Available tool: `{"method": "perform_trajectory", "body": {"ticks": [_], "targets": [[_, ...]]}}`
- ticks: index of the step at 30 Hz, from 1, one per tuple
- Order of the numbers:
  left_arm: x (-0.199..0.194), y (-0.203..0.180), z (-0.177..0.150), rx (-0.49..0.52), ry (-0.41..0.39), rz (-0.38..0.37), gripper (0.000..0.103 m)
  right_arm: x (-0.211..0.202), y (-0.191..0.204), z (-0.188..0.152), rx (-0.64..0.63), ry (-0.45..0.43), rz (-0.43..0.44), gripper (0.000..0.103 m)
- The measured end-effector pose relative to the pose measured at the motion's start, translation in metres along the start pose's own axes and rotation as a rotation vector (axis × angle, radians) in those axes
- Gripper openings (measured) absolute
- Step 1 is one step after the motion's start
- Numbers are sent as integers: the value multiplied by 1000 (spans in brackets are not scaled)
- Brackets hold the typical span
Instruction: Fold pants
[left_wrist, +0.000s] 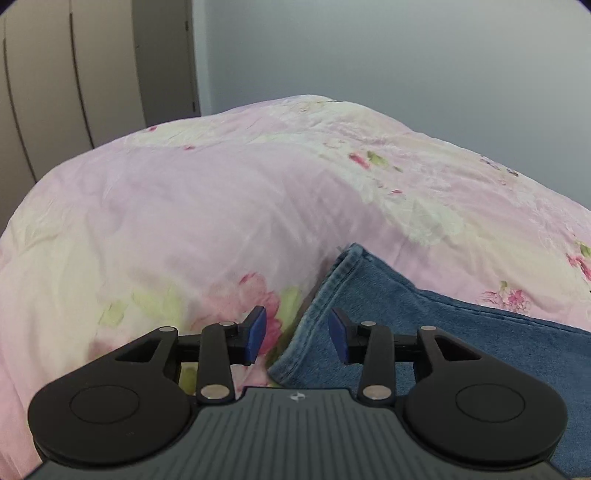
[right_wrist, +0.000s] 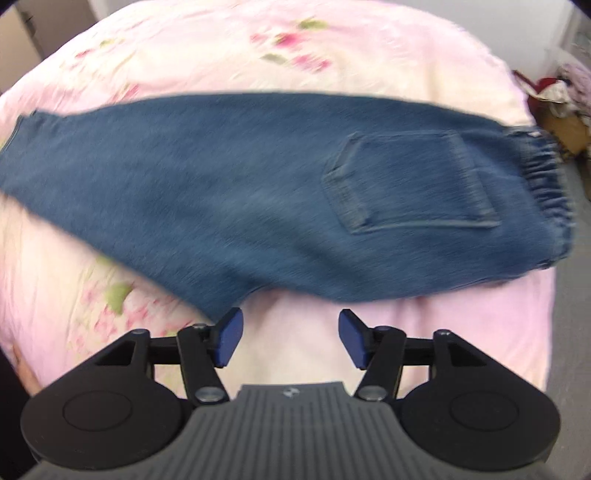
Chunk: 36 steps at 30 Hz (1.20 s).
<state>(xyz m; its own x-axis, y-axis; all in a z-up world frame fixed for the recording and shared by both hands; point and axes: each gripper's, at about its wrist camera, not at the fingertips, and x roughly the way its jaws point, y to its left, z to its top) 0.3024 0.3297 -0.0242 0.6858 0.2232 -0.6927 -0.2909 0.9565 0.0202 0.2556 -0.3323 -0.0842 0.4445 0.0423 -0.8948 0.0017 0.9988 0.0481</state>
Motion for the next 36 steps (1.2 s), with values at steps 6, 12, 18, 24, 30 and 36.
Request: {"method": "perform_trajectory", "body": {"ticks": [6, 12, 18, 24, 30, 36], "targets": [[43, -43, 25, 56, 20, -5, 57, -8, -83, 43, 100, -108, -175, 61], [94, -62, 27, 42, 70, 24, 65, 4, -160, 99, 170, -184, -261, 85], [123, -58, 19, -6, 120, 35, 67, 49, -204, 130, 310, -132, -174, 84], [135, -60, 21, 18, 114, 53, 72, 85, -201, 137, 338, -87, -176, 48], [125, -67, 21, 34, 65, 61, 18, 73, -173, 133, 254, -125, -284, 39], [96, -78, 32, 51, -25, 85, 17, 54, -162, 128, 253, -191, -354, 35]]}}
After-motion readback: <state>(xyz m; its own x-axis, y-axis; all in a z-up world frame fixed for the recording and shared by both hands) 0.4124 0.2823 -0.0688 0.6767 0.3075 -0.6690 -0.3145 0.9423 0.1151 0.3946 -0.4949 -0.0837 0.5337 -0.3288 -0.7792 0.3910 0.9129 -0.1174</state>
